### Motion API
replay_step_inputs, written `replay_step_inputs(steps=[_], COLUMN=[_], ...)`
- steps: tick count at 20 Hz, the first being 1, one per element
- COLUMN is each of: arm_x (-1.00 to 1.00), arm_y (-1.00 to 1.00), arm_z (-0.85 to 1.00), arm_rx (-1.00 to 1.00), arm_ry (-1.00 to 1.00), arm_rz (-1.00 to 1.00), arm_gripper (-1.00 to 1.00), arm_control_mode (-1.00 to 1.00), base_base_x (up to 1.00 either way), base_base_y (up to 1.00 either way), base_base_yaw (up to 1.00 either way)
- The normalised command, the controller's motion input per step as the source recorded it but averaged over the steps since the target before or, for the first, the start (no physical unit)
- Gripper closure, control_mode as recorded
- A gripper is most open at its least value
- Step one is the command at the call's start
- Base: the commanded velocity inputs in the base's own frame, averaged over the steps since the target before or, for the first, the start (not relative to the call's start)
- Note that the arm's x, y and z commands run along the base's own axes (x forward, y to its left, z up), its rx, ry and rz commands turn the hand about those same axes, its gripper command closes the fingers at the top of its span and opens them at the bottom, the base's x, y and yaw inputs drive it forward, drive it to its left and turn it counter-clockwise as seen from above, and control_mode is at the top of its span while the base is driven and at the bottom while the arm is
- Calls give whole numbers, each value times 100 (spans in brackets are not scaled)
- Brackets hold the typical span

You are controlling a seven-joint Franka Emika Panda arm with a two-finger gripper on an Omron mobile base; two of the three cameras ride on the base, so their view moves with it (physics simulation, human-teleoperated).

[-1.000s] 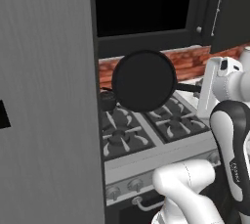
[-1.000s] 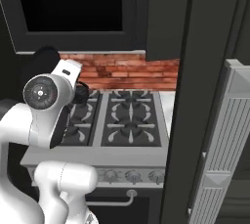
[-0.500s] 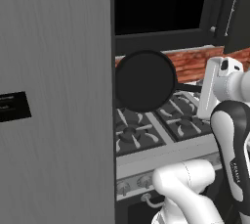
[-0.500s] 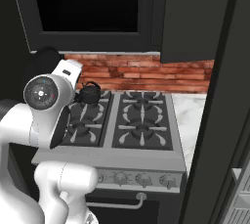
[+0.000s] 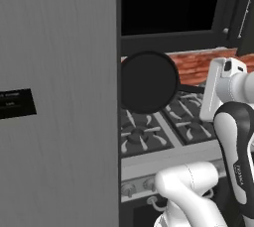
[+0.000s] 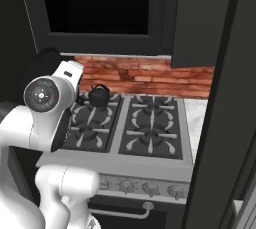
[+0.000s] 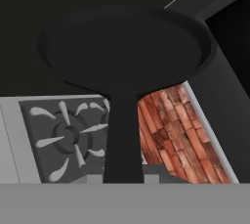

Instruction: Pick the pan from the cabinet and place it on the stove. Then turn on the stove burner for the pan.

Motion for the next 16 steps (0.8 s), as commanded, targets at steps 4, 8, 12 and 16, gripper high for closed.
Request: replay_step_inputs(steps=[4,8,12,16], arm_x=[0,0,0,0], arm_y=[0,0,0,0], arm_z=[0,0,0,0], arm_rx=[0,0,0,0], arm_ry=[0,0,0,0], arm_rz=[0,0,0,0], arm_gripper=[100,100,100,100], arm_control_mode=[100,100,100,100], base_base_x=[40,45,50,57], base_base_y=[0,0,3,0], base_base_yaw=[13,4,2,2])
